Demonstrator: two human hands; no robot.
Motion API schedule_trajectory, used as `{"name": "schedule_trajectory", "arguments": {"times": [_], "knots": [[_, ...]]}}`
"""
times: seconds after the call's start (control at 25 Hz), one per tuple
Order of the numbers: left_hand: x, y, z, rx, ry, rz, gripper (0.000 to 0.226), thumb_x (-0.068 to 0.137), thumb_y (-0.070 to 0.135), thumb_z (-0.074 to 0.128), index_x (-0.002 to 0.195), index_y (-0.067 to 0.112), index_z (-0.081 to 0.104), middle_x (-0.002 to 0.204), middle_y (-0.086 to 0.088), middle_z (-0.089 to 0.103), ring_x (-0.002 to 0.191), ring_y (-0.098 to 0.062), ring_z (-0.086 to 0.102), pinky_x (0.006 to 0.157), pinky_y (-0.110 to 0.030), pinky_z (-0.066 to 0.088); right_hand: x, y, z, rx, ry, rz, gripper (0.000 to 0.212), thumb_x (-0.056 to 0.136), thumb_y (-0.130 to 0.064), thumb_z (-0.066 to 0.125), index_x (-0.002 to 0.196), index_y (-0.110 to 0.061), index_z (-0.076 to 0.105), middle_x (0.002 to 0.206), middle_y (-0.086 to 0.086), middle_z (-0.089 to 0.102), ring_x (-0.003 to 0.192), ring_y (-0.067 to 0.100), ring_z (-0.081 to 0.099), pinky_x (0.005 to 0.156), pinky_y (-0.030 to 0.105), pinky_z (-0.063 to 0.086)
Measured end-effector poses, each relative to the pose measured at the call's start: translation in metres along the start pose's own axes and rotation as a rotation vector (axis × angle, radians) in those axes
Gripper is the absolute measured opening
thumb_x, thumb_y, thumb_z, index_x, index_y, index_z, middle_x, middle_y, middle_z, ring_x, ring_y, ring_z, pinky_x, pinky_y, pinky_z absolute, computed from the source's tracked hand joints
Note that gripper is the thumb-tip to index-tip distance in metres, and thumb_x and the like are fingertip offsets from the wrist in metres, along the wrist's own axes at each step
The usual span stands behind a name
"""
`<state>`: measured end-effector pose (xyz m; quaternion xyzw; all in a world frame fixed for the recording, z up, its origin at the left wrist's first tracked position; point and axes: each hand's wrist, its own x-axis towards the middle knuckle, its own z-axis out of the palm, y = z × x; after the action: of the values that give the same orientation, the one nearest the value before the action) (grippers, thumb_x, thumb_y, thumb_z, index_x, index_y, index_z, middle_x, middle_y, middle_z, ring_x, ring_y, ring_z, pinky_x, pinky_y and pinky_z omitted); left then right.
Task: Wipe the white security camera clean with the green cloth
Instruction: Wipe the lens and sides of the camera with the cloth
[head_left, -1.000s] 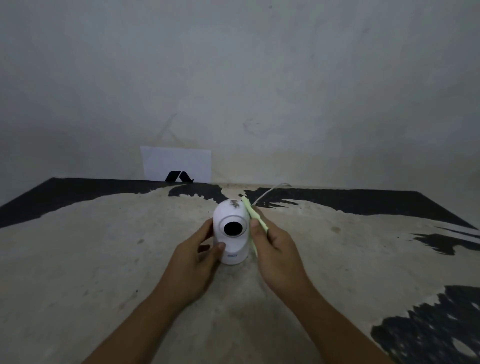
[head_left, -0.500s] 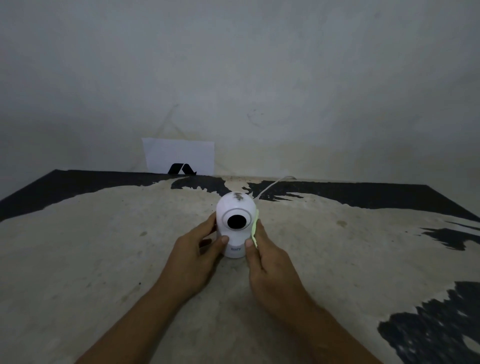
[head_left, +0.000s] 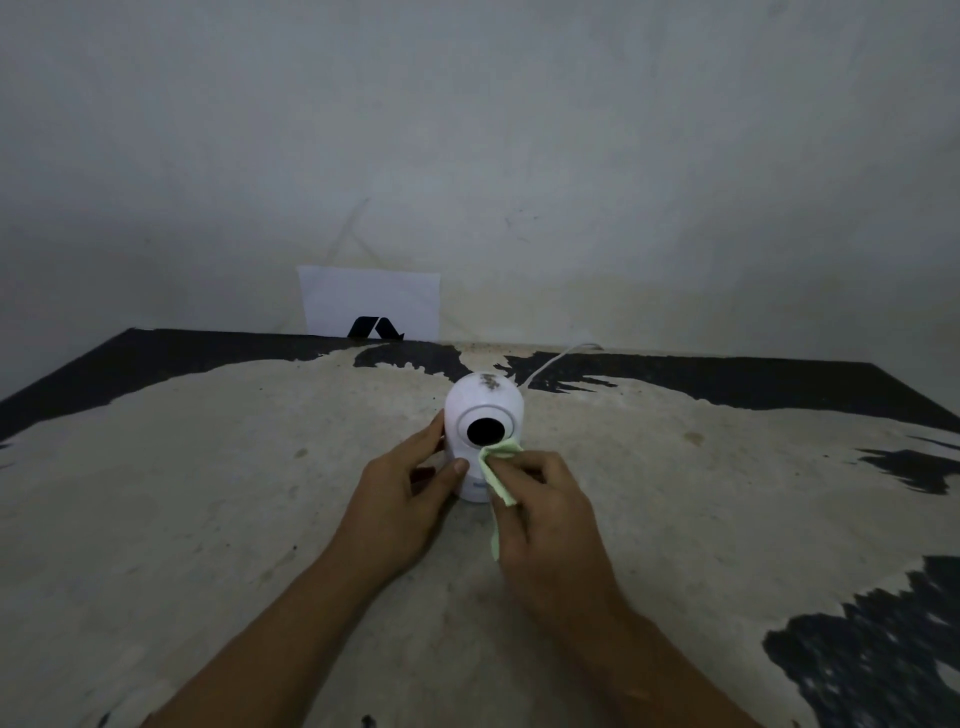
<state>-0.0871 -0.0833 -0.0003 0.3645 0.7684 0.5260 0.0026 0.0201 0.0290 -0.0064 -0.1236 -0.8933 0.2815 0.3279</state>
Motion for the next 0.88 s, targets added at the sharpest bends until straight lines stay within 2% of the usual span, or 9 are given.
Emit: {"name": "schedule_trajectory", "arguments": {"times": [0.12, 0.2, 0.28, 0.36, 0.44, 0.52, 0.6, 0.76, 0.88], "knots": [[0.000, 0.001, 0.000, 0.004, 0.000, -0.001, 0.054, 0.089, 0.024, 0.059, 0.140, 0.028, 0.040, 0.126, 0.017, 0.055, 0.103, 0.010, 0.056, 0.080, 0.005, 0.039, 0.004, 0.003, -0.005, 0.027, 0.034, 0.018, 0.028, 0.089, -0.017, 0.059, 0.117, -0.021, 0.066, 0.115, -0.002, 0.046, 0.099, 0.007, 0.049, 0.082, 0.000, 0.034], [0.000, 0.001, 0.000, -0.020, -0.002, -0.008, 0.054, 0.089, 0.024, 0.059, 0.139, 0.029, 0.040, 0.125, 0.018, 0.056, 0.096, 0.021, 0.054, 0.077, 0.005, 0.039, 0.005, 0.005, -0.007, 0.034, 0.019, 0.005, 0.027, 0.087, -0.016, 0.063, 0.114, -0.019, 0.067, 0.107, -0.003, 0.054, 0.090, 0.003, 0.050, 0.076, -0.004, 0.034], [0.000, 0.001, -0.001, -0.031, -0.006, -0.014, 0.055, 0.089, 0.024, 0.060, 0.140, 0.030, 0.040, 0.126, 0.019, 0.055, 0.094, 0.028, 0.050, 0.077, 0.005, 0.038, 0.009, 0.008, -0.011, 0.039, 0.097, 0.025, 0.021, 0.085, -0.015, 0.066, 0.105, -0.021, 0.068, 0.097, -0.004, 0.065, 0.080, 0.000, 0.054, 0.073, 0.001, 0.041], [-0.001, 0.001, 0.000, -0.020, -0.008, -0.015, 0.056, 0.089, 0.024, 0.059, 0.140, 0.030, 0.038, 0.126, 0.022, 0.052, 0.093, 0.031, 0.047, 0.076, 0.007, 0.036, 0.013, 0.011, -0.016, 0.120, 0.169, 0.111, 0.019, 0.082, -0.017, 0.070, 0.093, -0.028, 0.059, 0.085, -0.017, 0.062, 0.076, -0.004, 0.058, 0.068, 0.007, 0.046], [0.000, 0.001, 0.000, -0.018, -0.007, -0.021, 0.055, 0.089, 0.023, 0.059, 0.140, 0.029, 0.038, 0.125, 0.022, 0.051, 0.093, 0.032, 0.046, 0.075, 0.008, 0.035, 0.015, 0.010, -0.015, 0.157, 0.176, 0.128, 0.021, 0.079, -0.017, 0.073, 0.088, -0.028, 0.058, 0.078, -0.019, 0.060, 0.075, -0.008, 0.058, 0.064, 0.006, 0.045], [0.001, 0.000, 0.000, -0.032, -0.010, -0.026, 0.055, 0.089, 0.023, 0.059, 0.140, 0.028, 0.039, 0.127, 0.019, 0.053, 0.097, 0.025, 0.051, 0.077, 0.006, 0.038, 0.014, 0.009, -0.007, 0.090, 0.148, 0.027, 0.015, 0.079, -0.014, 0.073, 0.092, -0.021, 0.070, 0.082, -0.008, 0.068, 0.069, -0.001, 0.059, 0.063, 0.006, 0.043], [0.001, -0.001, 0.000, -0.047, -0.020, -0.023, 0.054, 0.089, 0.025, 0.059, 0.140, 0.030, 0.040, 0.129, 0.016, 0.057, 0.103, 0.017, 0.054, 0.080, 0.002, 0.041, 0.013, 0.008, 0.000, 0.020, 0.114, -0.041, 0.020, 0.082, -0.015, 0.070, 0.101, -0.017, 0.073, 0.085, 0.002, 0.069, 0.067, 0.007, 0.057, 0.061, 0.011, 0.041], [0.001, -0.003, 0.000, -0.055, -0.014, -0.027, 0.054, 0.089, 0.025, 0.059, 0.140, 0.030, 0.040, 0.128, 0.018, 0.055, 0.098, 0.024, 0.052, 0.077, 0.003, 0.040, 0.015, 0.011, -0.003, 0.016, 0.162, -0.036, 0.022, 0.083, -0.015, 0.068, 0.105, -0.016, 0.072, 0.085, 0.004, 0.064, 0.069, 0.012, 0.057, 0.059, 0.023, 0.046], [0.002, -0.005, 0.001, -0.058, -0.026, -0.035, 0.054, 0.089, 0.027, 0.059, 0.140, 0.032, 0.040, 0.132, 0.015, 0.057, 0.108, 0.011, 0.056, 0.091, -0.009, 0.046, 0.013, 0.009, 0.001, -0.071, 0.080, -0.107, 0.027, 0.086, -0.023, 0.059, 0.111, -0.015, 0.069, 0.091, 0.004, 0.064, 0.074, 0.014, 0.058, 0.061, 0.026, 0.047]]}}
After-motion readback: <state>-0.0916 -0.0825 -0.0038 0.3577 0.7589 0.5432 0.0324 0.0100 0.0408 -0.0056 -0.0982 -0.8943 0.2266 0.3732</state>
